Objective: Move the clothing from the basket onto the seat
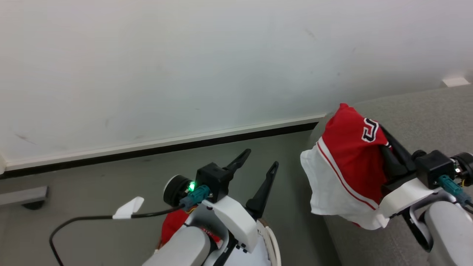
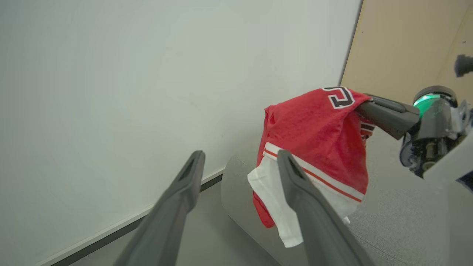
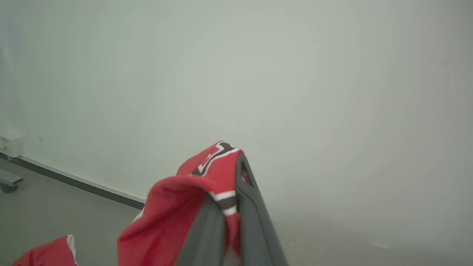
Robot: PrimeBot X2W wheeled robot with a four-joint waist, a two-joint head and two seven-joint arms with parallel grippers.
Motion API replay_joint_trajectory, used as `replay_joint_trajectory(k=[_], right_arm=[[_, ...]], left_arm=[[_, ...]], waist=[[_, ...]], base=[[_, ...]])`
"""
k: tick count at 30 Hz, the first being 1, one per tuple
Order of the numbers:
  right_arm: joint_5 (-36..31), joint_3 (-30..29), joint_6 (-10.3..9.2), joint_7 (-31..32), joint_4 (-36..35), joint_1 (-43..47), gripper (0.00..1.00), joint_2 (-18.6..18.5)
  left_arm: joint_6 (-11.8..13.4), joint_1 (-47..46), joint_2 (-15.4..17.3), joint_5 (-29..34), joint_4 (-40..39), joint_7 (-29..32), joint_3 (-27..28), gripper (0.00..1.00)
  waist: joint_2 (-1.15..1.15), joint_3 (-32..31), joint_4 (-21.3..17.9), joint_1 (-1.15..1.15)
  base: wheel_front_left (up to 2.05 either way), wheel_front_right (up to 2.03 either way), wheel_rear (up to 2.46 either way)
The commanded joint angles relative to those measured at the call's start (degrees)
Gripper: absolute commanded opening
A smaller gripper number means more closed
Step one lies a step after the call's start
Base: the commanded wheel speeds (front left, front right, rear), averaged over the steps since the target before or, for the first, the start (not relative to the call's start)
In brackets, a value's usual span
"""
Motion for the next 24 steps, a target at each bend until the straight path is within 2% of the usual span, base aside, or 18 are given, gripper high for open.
replay_joint_trajectory(k=[1,14,24], right_arm=[[-0.4,-0.6,-0.14,0.2,-1.0,0.0,0.00,-0.8],[-0.5,-5.4,-0.14,2.5,-7.0,1.6,0.00,-5.0],[0.0,-11.1,-0.14,4.3,-12.3,3.6,0.00,-6.7]], left_arm=[[-0.1,0.8,-0.1,0.1,0.0,-0.3,-0.2,1.00],[-0.6,0.8,-1.2,0.5,0.2,-0.5,-2.6,1.00],[-1.2,-0.8,-1.6,1.1,-0.2,0.0,-4.2,1.00]], waist=[[0.00,0.9,-2.5,0.00],[0.00,3.3,-10.6,0.00],[0.00,6.8,-13.3,0.00]], base=[[0.00,0.00,0.00],[0.00,0.00,0.00],[0.00,0.00,0.00]])
